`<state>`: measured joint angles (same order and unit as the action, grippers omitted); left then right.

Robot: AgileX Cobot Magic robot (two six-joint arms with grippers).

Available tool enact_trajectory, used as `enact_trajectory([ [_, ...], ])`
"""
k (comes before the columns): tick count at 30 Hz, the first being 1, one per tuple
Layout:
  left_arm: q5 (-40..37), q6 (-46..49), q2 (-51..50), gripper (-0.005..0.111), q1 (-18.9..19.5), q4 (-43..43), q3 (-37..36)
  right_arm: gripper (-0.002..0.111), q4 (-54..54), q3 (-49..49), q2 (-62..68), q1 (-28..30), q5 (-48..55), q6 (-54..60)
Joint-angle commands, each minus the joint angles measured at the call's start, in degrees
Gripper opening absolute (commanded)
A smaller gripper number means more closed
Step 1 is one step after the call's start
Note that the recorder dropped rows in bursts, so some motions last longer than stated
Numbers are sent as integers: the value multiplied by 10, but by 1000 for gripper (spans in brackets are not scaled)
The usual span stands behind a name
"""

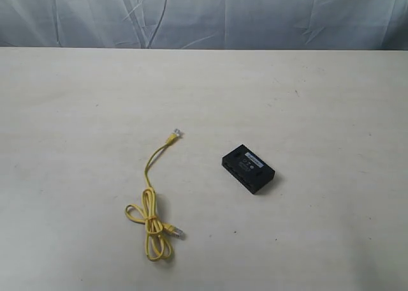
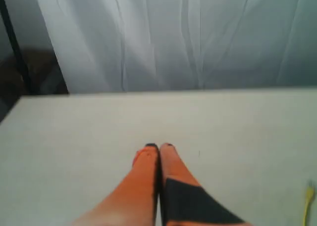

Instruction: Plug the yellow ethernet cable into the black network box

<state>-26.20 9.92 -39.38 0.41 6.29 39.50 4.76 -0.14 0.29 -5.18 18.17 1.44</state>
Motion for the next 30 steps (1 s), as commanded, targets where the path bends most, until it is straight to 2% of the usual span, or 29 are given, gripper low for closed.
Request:
enact_trajectory([
  [1, -139, 81, -206, 0, 0, 36, 75, 0, -3, 1, -3, -2, -5, 0],
  [3, -143, 98, -282, 0, -7, 61, 88, 0, -3, 1, -3, -2, -5, 0],
  [5, -143, 100, -348, 0, -35, 66, 102, 0, -3, 1, -3, -2, -5, 0],
  [10, -148, 100, -482, 0, -165, 57, 151, 0, -3, 1, -3, -2, -5, 0],
  [12, -148, 99, -519, 0, -206, 59, 180, 0, -3, 1, -3, -2, -5, 0],
  [13, -148, 93, -554, 0, -241, 62, 217, 0, -3, 1, -3, -2, -5, 0],
  [15, -148, 92, -609, 0, -274, 63, 273, 0, -3, 1, -3, -2, -5, 0],
  [17, -146, 82, -660, 0, -291, 70, 313, 0, -3, 1, -3, -2, -5, 0],
  [20, -136, 84, -702, 0, -309, 69, 331, 0, -3, 1, -3, -2, -5, 0],
  [22, -99, 88, -723, 9, -314, 67, 331, 0, -3, 1, -3, -2, -5, 0],
  [26, -84, 91, -753, 31, -314, 53, 331, 0, -3, 1, -3, -2, -5, 0],
  [27, -81, 98, -759, 35, -314, 51, 331, 0, -3, 1, -3, -2, -5, 0],
  [30, -51, 98, -770, 36, -314, 23, 331, 0, -3, 1, -3, -2, -5, 0],
])
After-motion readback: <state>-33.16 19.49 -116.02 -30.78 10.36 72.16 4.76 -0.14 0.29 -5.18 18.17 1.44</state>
